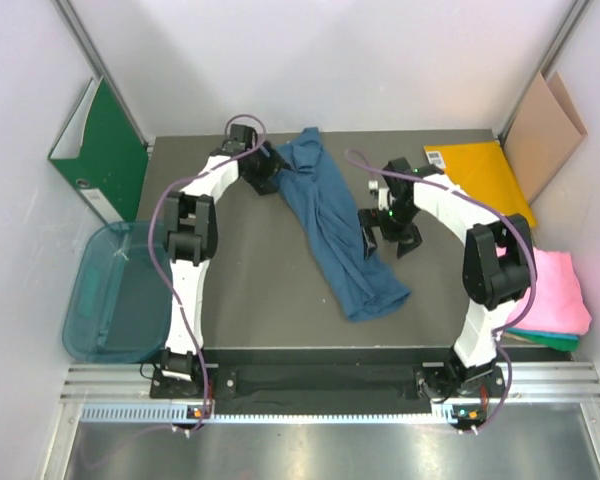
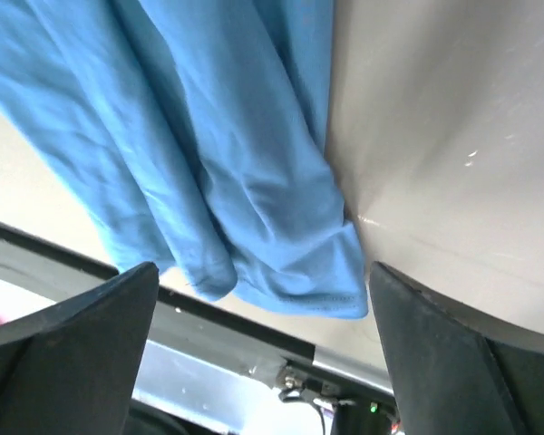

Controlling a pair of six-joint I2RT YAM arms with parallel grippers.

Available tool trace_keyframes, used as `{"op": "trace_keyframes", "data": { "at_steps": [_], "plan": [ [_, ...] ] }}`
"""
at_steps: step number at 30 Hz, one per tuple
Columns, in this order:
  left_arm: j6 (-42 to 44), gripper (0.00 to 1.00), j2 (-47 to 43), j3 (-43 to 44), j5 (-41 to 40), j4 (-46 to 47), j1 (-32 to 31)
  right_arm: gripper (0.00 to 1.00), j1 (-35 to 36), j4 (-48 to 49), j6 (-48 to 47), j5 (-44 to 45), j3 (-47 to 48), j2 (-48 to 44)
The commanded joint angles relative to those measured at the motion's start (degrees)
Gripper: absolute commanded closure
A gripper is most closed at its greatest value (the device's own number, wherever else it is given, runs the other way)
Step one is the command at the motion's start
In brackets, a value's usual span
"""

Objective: Fold and stack the t-shirts
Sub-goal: Rotate the tshirt 90 degrees

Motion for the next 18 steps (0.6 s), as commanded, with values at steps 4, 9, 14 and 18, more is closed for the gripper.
{"op": "trace_keyframes", "data": {
  "at_steps": [4,9,14,18],
  "plan": [
    [1.8,0.15,-29.4,-39.7,9.9,14.6,-0.6,0.0,-0.3,6.2,0.3,1.5,6.9,-0.7],
    [0.3,0.25,-35.2,-51.9,14.7,14.6,-6.7,0.0,-1.7,12.1,1.0,1.7,10.5,5.7],
    [0.1,0.31,-30.4,-51.9,16.5,11.1,-16.2,0.0,-6.1,11.6,2.8,-1.5,22.1,12.2],
    [0.2,0.44,-23.9,-48.4,16.6,8.3,-21.9,0.0,-8.4,9.3,2.5,-2.0,29.0,14.5]
  ]
}}
